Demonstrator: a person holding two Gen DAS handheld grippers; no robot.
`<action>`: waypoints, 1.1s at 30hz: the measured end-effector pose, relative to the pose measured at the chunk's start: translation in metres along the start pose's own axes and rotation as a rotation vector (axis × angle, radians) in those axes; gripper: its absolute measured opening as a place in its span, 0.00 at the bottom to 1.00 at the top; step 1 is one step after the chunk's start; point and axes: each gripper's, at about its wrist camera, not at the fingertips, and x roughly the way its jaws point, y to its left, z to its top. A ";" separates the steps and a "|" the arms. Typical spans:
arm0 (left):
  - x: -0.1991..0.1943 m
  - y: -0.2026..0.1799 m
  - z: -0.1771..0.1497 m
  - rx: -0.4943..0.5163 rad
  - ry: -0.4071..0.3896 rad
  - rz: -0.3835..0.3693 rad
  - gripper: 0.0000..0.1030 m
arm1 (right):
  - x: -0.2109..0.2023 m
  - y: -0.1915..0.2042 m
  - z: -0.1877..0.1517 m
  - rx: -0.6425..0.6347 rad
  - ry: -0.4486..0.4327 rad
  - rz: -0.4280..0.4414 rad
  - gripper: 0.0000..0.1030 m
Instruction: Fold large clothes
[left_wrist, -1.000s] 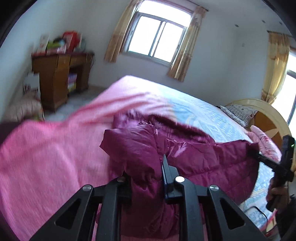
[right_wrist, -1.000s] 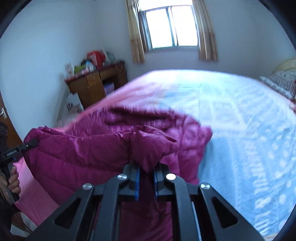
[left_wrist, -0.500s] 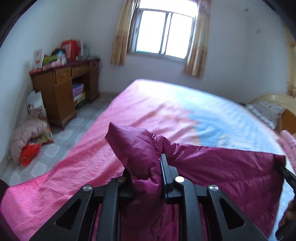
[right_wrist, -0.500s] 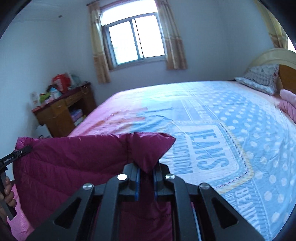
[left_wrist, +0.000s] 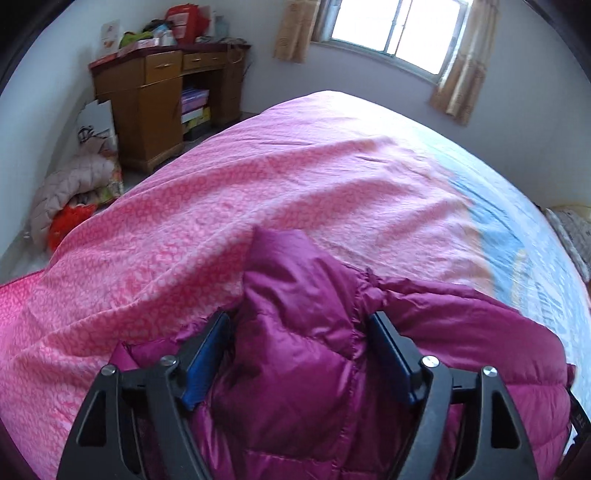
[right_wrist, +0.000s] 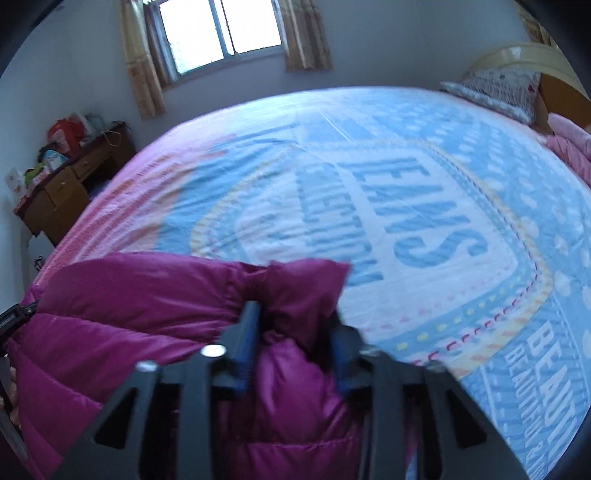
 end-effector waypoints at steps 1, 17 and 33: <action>-0.001 0.001 0.000 -0.008 -0.005 0.013 0.76 | 0.001 -0.005 0.000 0.022 0.007 0.012 0.59; 0.005 -0.003 0.002 -0.021 -0.007 0.123 0.77 | -0.114 0.112 -0.015 -0.099 -0.038 0.299 0.14; -0.011 0.017 0.001 -0.078 0.010 -0.043 0.83 | -0.022 0.149 -0.062 -0.145 0.064 0.273 0.01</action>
